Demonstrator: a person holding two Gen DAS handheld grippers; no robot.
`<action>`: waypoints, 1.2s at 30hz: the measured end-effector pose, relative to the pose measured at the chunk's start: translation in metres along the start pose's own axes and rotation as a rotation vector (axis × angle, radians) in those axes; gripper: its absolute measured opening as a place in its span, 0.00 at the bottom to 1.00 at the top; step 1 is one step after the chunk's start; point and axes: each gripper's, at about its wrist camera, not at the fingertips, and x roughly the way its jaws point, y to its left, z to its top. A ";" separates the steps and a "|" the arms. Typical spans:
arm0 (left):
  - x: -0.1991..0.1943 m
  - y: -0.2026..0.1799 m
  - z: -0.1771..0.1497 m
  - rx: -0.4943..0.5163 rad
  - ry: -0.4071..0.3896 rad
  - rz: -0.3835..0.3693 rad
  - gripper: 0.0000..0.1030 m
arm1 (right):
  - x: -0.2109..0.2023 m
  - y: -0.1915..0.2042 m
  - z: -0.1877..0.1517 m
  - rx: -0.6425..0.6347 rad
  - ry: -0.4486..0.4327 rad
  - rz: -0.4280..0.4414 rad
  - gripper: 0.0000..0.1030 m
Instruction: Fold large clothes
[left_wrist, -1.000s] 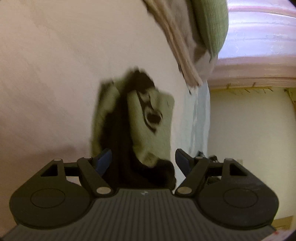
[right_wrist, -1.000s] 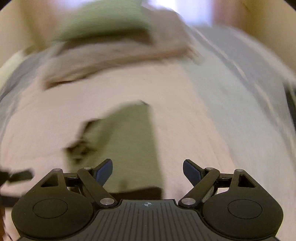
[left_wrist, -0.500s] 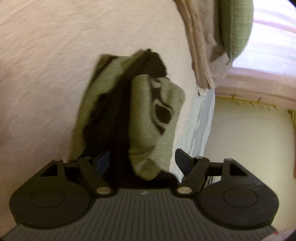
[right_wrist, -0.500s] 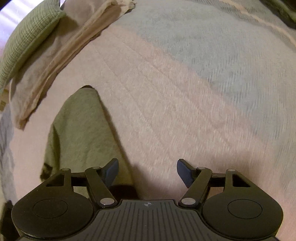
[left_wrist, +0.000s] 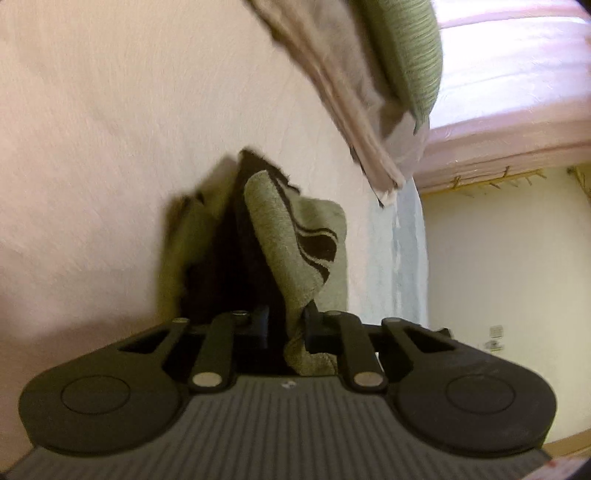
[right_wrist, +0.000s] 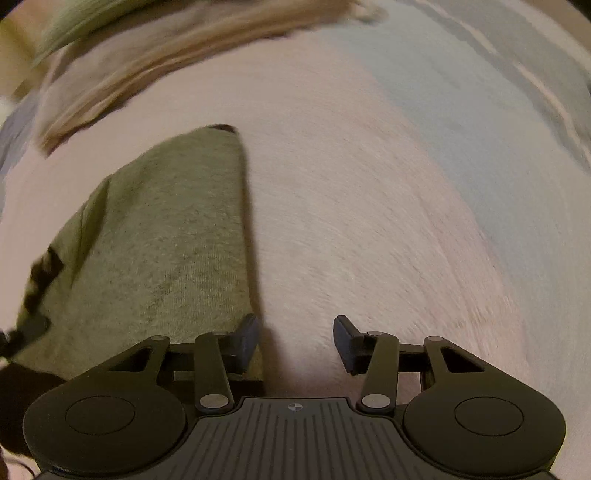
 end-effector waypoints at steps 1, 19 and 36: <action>-0.003 0.005 -0.001 0.005 -0.012 0.024 0.12 | 0.000 0.009 -0.002 -0.037 -0.005 -0.011 0.43; -0.053 0.001 -0.019 0.034 0.035 -0.004 0.27 | -0.070 0.016 -0.050 -0.382 -0.166 0.151 0.47; -0.034 -0.012 -0.067 0.001 0.008 0.015 0.04 | -0.023 0.070 -0.142 -1.276 -0.358 -0.046 0.03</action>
